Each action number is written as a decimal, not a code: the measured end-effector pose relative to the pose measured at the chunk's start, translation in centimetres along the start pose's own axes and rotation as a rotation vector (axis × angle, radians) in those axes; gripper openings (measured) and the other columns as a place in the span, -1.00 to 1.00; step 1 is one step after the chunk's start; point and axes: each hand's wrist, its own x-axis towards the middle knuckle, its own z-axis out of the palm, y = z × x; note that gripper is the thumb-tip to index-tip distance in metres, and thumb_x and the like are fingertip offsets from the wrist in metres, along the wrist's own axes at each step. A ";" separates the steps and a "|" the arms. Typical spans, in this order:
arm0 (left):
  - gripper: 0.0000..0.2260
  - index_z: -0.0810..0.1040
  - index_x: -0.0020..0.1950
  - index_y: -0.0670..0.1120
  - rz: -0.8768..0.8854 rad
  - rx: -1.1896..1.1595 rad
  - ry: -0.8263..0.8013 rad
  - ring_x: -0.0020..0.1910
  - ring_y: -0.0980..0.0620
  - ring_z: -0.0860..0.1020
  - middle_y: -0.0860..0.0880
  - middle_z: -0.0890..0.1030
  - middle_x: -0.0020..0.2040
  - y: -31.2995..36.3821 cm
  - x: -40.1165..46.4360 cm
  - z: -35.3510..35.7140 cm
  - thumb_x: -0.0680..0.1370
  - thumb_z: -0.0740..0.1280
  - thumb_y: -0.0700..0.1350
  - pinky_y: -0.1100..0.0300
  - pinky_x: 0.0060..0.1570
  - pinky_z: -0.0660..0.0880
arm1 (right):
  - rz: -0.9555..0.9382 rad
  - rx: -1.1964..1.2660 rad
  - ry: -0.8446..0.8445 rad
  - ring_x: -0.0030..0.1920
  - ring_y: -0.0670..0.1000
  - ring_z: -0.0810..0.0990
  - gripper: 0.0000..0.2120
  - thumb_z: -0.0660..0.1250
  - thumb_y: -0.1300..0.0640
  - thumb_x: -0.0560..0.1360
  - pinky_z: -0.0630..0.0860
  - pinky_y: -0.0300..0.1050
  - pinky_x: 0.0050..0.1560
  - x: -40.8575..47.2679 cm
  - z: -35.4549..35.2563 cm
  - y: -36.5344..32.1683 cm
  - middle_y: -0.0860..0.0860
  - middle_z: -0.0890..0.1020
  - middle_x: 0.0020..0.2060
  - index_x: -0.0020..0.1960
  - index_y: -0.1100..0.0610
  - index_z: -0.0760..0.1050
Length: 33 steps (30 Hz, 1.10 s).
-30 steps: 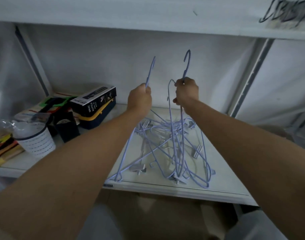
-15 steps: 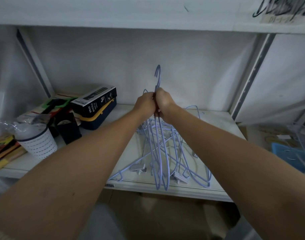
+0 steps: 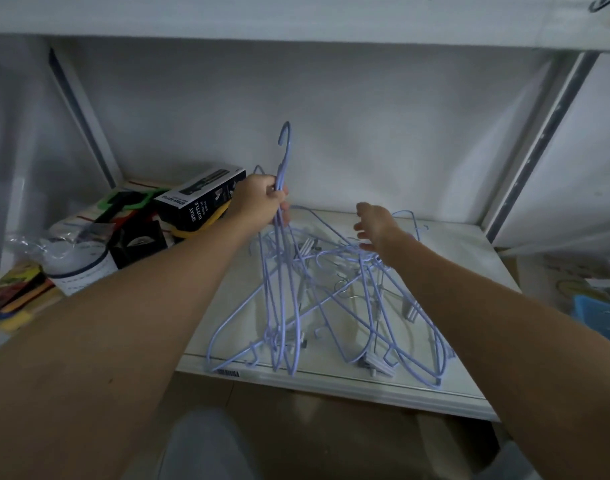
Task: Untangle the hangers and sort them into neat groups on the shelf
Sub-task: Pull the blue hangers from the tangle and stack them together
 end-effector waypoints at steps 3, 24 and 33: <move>-0.81 0.49 -0.17 -0.19 0.009 0.052 -0.040 -0.42 -0.09 0.60 -0.15 0.55 -0.31 -1.9 -0.1 0.0 0.58 0.16 -0.33 0.14 -0.38 0.62 | 0.040 -0.090 0.025 -0.06 0.11 0.45 -0.68 0.13 0.09 0.57 0.45 -0.03 -0.12 1.0 -0.1 1.9 0.09 0.49 -0.20 0.22 0.23 0.46; -0.87 0.51 -0.02 -0.17 -0.026 0.009 -0.074 -0.39 -0.01 0.60 -0.09 0.57 -0.26 -5.2 0.7 2.0 0.62 0.18 -0.25 0.10 -0.23 0.66 | 0.060 -0.637 0.122 0.24 0.25 0.51 -0.65 0.21 0.19 0.55 0.47 0.03 0.19 3.4 2.3 7.5 0.24 0.54 0.12 0.29 0.32 0.39; -0.87 0.52 -0.01 -0.17 -0.027 0.013 -0.080 -0.38 0.00 0.60 -0.08 0.57 -0.27 -4.8 0.1 2.0 0.61 0.18 -0.25 0.16 -0.28 0.66 | -0.015 -0.690 0.168 0.24 0.26 0.51 -0.70 0.20 0.25 0.51 0.47 0.02 0.14 3.3 1.4 7.6 0.27 0.55 0.19 0.21 0.32 0.43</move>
